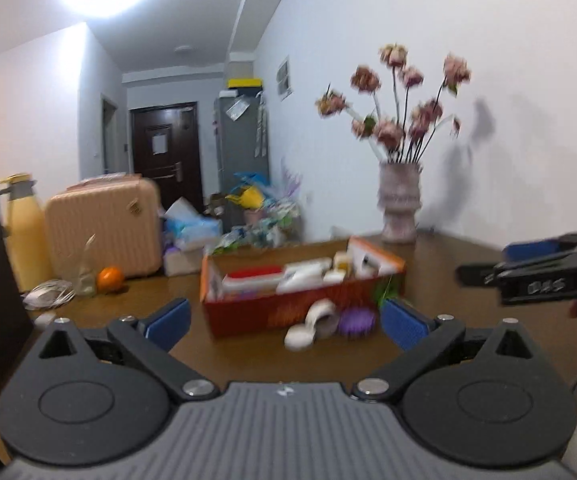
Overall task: Organize rigid objects
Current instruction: 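Withdraw both tools from the box toward the remaining items, then grasp the flat white cap with the left tool while the right tool grasps the green bottle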
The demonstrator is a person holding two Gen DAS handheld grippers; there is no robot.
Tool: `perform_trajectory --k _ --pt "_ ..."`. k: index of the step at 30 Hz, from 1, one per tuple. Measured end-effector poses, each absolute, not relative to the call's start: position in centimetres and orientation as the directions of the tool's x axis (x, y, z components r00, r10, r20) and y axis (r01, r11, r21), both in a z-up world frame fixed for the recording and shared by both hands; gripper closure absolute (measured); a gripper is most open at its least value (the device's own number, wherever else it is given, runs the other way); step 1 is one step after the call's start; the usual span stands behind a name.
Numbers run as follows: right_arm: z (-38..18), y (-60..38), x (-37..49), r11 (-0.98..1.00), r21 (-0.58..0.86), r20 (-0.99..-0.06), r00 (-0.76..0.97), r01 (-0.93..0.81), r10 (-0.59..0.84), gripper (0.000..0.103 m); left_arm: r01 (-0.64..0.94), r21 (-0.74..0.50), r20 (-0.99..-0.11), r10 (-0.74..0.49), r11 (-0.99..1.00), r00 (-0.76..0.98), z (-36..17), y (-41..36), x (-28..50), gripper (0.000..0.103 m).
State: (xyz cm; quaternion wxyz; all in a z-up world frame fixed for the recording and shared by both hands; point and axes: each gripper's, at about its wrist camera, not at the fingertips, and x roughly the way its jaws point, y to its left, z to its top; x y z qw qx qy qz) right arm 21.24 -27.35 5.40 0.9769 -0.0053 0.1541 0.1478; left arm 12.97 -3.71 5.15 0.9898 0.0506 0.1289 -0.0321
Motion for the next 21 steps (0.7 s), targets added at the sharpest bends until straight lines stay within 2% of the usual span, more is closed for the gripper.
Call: perform_trajectory --k 4,7,11,15,19,21 --pt "1.8 -27.6 16.2 0.975 0.099 -0.284 0.933 -0.201 0.221 0.017 0.039 0.06 -0.357 -0.015 0.997 0.934 2.0 -3.1 11.2 0.0" --pt "-0.4 -27.2 14.1 0.956 0.156 -0.317 0.904 -0.248 0.286 0.018 0.049 0.062 -0.401 -0.02 0.997 0.916 0.7 -3.1 11.8 0.0" --pt "-1.5 -26.2 13.9 0.964 0.078 -0.359 0.895 -0.255 0.266 0.018 0.047 0.028 -0.42 -0.031 0.998 0.907 0.0 -3.3 13.3 0.0" --pt "-2.0 -26.3 15.5 0.97 0.068 -0.382 0.892 -0.234 0.242 0.02 0.054 0.03 -0.455 -0.035 0.998 0.89 -0.9 -3.5 15.2 0.0" --pt "-2.4 -26.4 18.0 0.971 0.067 -0.414 0.879 -0.23 0.237 0.025 0.073 0.031 -0.514 -0.047 0.997 0.857 -1.9 -3.6 18.2 0.02" --pt "-2.5 -26.3 19.7 0.971 0.06 -0.427 0.873 -0.233 0.236 0.029 0.073 0.028 -0.533 -0.047 0.997 0.845 -2.2 -3.5 20.1 0.022"
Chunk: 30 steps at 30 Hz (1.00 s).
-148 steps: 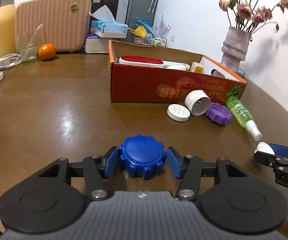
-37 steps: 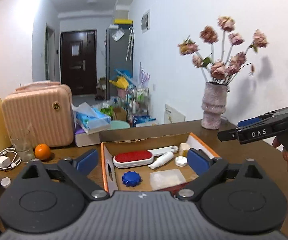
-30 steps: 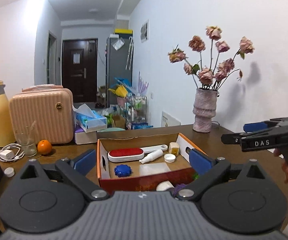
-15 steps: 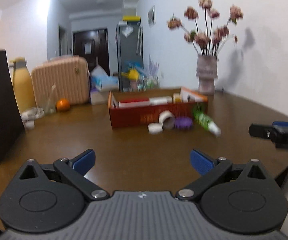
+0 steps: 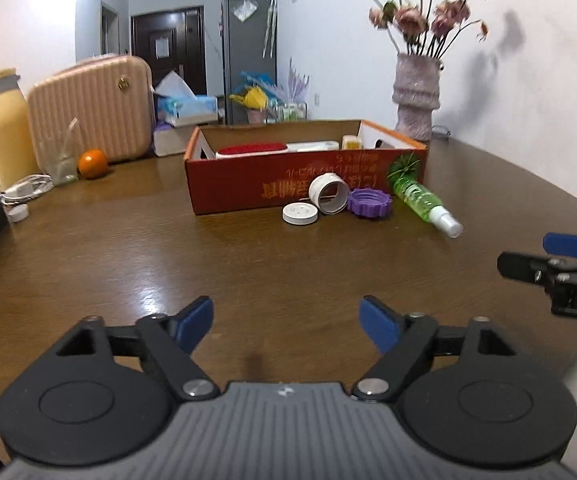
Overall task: Organize rigid objects
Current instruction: 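Grasp the flat white cap with the left tool while the right tool grasps the green bottle, then lift the flat cap and green bottle and carry them over the box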
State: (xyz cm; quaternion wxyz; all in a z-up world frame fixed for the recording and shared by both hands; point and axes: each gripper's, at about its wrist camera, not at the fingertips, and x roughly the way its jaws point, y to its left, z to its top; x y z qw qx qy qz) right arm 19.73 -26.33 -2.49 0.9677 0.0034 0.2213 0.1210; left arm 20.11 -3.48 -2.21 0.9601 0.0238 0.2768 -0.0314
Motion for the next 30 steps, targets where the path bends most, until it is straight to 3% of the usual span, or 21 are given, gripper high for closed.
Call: perform_trajectory --k 9,14,24,30 --pt "-1.6 -26.7 30.9 0.971 0.01 -0.487 0.847 -0.238 0.213 0.038 0.112 -0.067 -0.581 -0.13 0.992 0.803 -2.6 -2.7 31.2 0.022" --pt "-2.0 -27.0 36.8 0.971 0.052 -0.531 0.817 -0.233 0.224 0.047 0.129 -0.075 -0.618 -0.148 0.989 0.772 -3.5 -3.4 36.6 0.031" --pt "-4.8 -26.4 41.2 0.965 0.073 -0.598 0.764 -0.25 0.243 0.051 0.169 -0.055 -0.629 -0.166 0.984 0.76 -4.8 -4.4 39.5 0.047" --pt "-5.0 -26.1 41.5 0.963 0.063 -0.603 0.759 -0.263 0.247 0.068 0.157 -0.032 -0.61 -0.144 0.987 0.779 -5.1 -4.5 39.6 0.062"
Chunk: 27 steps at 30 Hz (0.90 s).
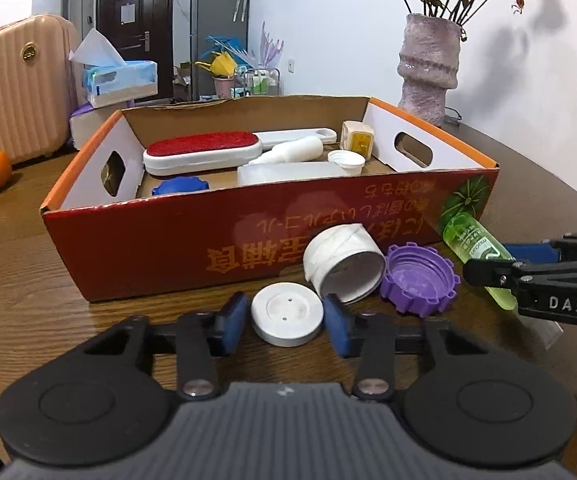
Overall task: Organize rigid objects
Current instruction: 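Lift the flat cap and green bottle and carry them over the box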
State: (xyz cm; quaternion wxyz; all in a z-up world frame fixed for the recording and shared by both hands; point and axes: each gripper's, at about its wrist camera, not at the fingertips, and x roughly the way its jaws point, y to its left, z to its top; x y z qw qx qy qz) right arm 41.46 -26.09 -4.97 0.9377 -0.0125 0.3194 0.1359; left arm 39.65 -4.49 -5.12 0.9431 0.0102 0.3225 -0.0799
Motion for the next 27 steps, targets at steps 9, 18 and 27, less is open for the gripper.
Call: perform_trajectory --k 9,18,27 --pt "-5.5 -26.1 40.6 0.968 0.076 -0.603 0.762 -0.239 0.235 0.072 0.122 -0.06 -0.606 -0.133 0.991 0.784 -4.7 -4.1 37.9 0.063" --pt "-4.9 -27.4 35.4 0.974 0.12 -0.582 0.781 -0.191 0.225 0.072 0.058 -0.055 -0.553 -0.079 0.997 0.829 -2.9 -3.3 29.8 0.063" --pt "-3.2 -27.4 28.1 0.969 0.136 -0.536 0.807 -0.206 0.247 0.072 0.012 -0.043 -0.492 -0.032 0.999 0.87 -0.1 -2.1 22.5 0.063"
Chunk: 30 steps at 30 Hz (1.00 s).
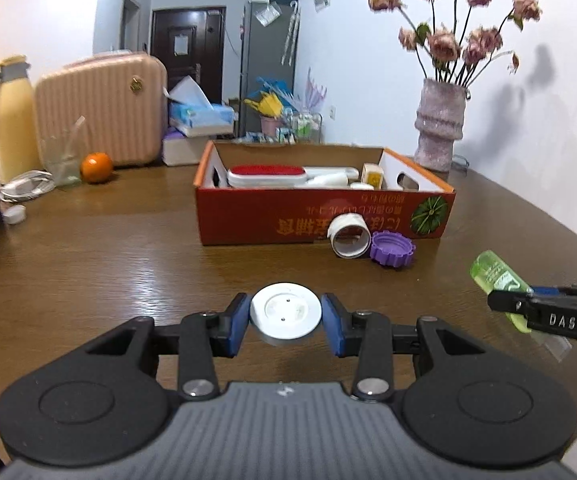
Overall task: Organize rigid objects
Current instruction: 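Lift the flat cap and green bottle and carry them over the box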
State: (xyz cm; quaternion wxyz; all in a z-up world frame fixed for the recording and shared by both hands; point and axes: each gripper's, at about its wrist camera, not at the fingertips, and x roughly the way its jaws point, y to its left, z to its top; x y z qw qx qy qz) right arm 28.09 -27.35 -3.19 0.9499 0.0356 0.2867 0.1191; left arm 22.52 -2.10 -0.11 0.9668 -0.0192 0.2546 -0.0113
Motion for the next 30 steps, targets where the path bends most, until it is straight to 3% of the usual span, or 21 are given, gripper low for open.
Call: perform_trajectory --k 30 --pt "2.0 -27.7 16.7 0.964 0.126 -0.379 0.886 -0.235 0.266 0.072 -0.001 -0.025 -0.363 -0.008 1.0 0.932 4.1 -2.0 12.7 0.063"
